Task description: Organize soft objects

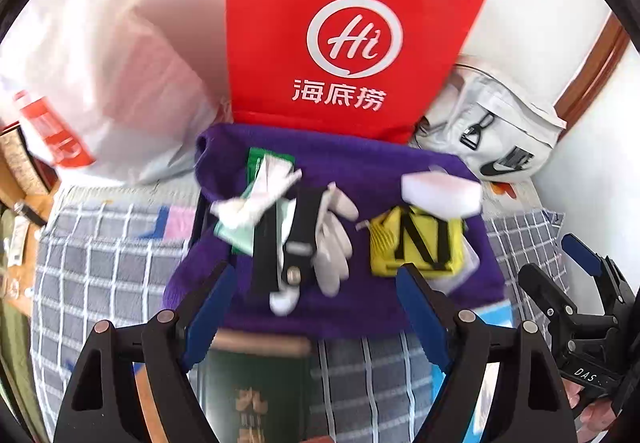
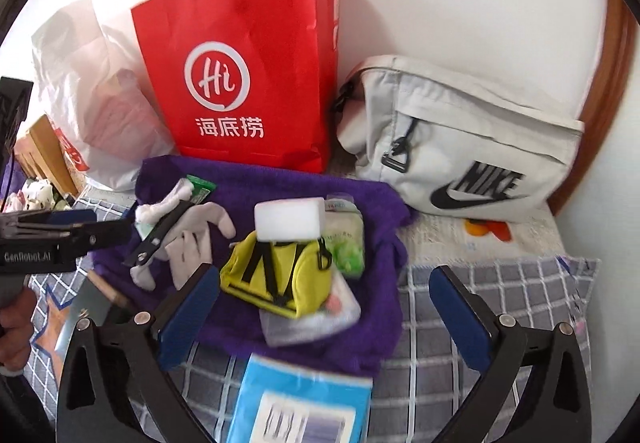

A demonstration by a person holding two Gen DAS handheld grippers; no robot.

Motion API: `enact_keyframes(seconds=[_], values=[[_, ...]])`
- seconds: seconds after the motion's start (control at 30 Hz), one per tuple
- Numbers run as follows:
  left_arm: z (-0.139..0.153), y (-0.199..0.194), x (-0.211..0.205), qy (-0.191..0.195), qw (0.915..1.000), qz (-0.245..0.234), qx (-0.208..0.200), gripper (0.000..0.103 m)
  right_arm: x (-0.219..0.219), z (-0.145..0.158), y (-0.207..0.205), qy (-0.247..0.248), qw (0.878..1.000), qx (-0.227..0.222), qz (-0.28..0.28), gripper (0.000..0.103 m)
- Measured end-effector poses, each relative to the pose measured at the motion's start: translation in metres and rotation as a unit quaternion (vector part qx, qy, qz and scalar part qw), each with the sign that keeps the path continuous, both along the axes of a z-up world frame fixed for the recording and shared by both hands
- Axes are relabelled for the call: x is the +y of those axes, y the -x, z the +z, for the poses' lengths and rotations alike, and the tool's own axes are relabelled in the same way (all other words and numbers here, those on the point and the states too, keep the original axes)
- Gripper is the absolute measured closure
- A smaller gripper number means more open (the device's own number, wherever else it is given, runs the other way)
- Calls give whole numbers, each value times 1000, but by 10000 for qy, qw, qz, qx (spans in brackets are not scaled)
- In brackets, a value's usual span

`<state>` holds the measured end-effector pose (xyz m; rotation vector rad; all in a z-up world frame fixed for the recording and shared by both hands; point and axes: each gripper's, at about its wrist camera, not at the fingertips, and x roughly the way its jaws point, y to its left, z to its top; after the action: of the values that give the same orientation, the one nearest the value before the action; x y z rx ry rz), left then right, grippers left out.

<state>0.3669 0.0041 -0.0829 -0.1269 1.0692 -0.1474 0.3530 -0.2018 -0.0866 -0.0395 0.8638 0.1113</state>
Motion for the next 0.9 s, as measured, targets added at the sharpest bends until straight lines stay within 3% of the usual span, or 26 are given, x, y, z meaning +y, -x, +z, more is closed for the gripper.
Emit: enact_keyframes(seconds=[0.6,0.9], values=[[66,202,-4,-336,9960,205,-799,19,-5,49,185,-63,9996,-97,-272,0],[87,279,-10,-455,9921,264,-1137,19,-8,68,266,-39,9988,-351,-350,0]])
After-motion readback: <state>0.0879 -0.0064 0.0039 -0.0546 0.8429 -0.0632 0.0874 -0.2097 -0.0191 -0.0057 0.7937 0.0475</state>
